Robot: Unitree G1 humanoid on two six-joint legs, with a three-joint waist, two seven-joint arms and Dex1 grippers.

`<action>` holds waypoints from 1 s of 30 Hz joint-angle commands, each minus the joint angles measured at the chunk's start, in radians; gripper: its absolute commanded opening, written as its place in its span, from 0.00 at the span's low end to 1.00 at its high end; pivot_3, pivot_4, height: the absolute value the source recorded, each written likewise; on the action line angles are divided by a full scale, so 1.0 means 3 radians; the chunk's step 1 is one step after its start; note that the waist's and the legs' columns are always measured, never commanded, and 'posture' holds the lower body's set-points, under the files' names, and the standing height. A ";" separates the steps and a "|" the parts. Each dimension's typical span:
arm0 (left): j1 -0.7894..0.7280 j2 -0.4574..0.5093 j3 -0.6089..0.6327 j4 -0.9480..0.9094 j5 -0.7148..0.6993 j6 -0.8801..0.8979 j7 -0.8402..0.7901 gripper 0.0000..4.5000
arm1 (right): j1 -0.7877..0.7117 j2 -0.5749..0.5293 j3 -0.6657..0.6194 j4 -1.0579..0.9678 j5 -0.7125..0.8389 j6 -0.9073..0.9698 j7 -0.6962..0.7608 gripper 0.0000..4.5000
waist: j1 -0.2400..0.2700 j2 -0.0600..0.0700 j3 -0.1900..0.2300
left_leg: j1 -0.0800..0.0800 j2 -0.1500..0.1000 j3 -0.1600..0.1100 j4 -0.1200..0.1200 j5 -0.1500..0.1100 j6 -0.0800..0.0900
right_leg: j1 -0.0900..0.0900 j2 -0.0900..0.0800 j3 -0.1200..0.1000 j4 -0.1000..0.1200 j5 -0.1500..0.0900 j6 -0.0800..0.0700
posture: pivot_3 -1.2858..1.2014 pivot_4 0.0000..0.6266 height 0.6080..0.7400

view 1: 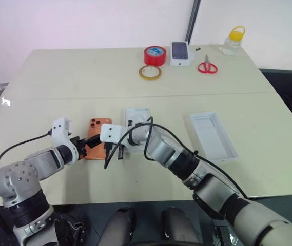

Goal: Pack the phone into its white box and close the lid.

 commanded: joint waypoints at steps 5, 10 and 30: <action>-0.0174 -0.0246 0.0281 0.0259 -0.0340 0.0226 0.0026 0.99 | -0.0027 0.0082 0.0005 -0.0064 -0.0017 -0.0078 0.0000 0.00 | 0.0003 0.0000 0.0000 | 0.0000 0.0000 -0.0002 0.0000 0.0000 0.0000 | 0.0000 0.0000 -0.0002 0.0000 0.0000 0.0000 | 0.52 0.24 1.00; -0.0253 -0.0244 0.0435 0.0378 -0.0630 0.0226 0.0172 0.99 | -0.0017 0.0079 -0.0003 -0.0073 -0.0029 -0.0082 -0.0003 0.00 | 0.0002 -0.0001 0.0000 | 0.0000 0.0000 -0.0003 0.0001 0.0000 0.0000 | 0.0000 0.0000 -0.0003 0.0000 0.0000 0.0000 | 0.52 0.24 1.00; -0.0336 -0.0060 0.0734 0.0647 -0.1133 0.0226 0.0700 0.88 | -0.0015 -0.0013 -0.0088 -0.0208 -0.0036 -0.0041 -0.0014 0.00 | -0.0023 -0.0002 0.0001 | -0.0002 0.0002 -0.0004 0.0001 0.0001 -0.0002 | -0.0001 0.0003 -0.0002 0.0002 0.0000 0.0000 | 0.52 0.24 1.00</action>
